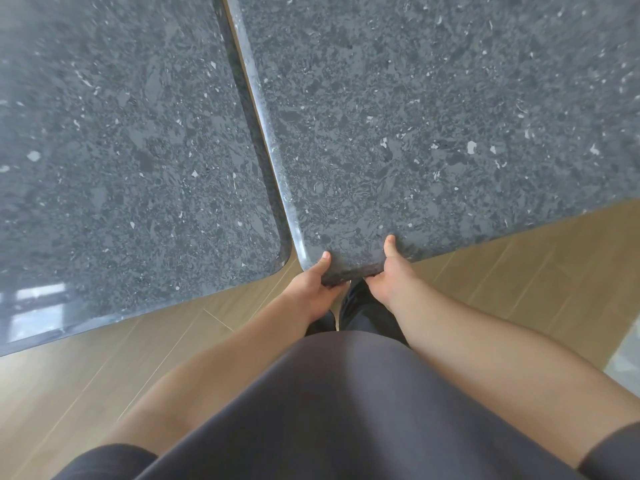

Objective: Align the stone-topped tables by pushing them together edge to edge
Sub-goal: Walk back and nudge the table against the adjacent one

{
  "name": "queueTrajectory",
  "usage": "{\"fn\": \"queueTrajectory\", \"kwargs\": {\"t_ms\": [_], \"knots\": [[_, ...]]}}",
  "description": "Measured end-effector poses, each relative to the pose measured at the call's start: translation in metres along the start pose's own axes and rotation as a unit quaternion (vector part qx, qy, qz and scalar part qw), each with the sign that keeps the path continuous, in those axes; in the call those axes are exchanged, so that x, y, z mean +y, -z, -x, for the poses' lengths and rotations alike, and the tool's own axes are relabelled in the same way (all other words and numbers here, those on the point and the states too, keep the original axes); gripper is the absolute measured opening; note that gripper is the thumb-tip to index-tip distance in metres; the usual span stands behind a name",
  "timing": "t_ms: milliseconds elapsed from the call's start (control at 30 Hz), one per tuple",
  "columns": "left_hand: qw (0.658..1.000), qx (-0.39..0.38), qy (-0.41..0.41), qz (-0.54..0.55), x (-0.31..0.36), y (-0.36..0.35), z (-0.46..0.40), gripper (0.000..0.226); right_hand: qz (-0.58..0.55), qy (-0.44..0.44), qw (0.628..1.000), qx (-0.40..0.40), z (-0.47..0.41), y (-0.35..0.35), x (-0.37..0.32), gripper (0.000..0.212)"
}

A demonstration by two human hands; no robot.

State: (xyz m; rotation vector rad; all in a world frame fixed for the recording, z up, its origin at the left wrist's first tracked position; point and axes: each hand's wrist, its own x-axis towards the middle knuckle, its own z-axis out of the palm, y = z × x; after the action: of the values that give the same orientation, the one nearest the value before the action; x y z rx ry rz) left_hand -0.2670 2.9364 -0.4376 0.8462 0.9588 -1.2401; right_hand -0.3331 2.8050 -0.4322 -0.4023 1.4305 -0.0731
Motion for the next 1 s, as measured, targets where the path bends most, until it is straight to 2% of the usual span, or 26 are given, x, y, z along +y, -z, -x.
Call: {"fn": "queueTrajectory", "kwargs": {"t_ms": [333, 533, 733, 800, 833, 933, 1000], "knots": [[1.000, 0.001, 0.020, 0.017, 0.005, 0.002, -0.002, 0.027, -0.001, -0.004, 1.000, 0.008, 0.000, -0.004, 0.001, 0.063], [1.000, 0.020, 0.022, 0.004, 0.009, 0.003, -0.002, 0.045, -0.035, -0.049, 0.998, 0.002, 0.008, 0.006, -0.004, 0.029], [0.992, 0.077, 0.012, -0.096, 0.018, -0.004, 0.011, 0.041, 0.048, -0.050, 0.998, 0.008, 0.029, 0.018, -0.006, 0.039], [0.973, 0.117, -0.014, -0.198, 0.023, -0.005, 0.026, 0.047, 0.056, -0.051, 0.997, 0.000, 0.039, 0.021, -0.012, 0.043], [0.965, 0.144, -0.031, -0.216, 0.027, -0.007, 0.035, 0.051, 0.055, -0.051, 0.997, -0.006, 0.045, 0.024, -0.016, 0.046], [0.960, 0.144, -0.080, -0.228, 0.037, -0.006, 0.056, 0.056, 0.048, -0.025, 0.997, -0.046, 0.063, 0.035, -0.028, 0.045], [0.969, 0.096, -0.061, -0.220, 0.038, -0.004, 0.071, 0.041, 0.063, 0.006, 0.995, -0.073, 0.076, 0.045, -0.036, 0.037]]}}
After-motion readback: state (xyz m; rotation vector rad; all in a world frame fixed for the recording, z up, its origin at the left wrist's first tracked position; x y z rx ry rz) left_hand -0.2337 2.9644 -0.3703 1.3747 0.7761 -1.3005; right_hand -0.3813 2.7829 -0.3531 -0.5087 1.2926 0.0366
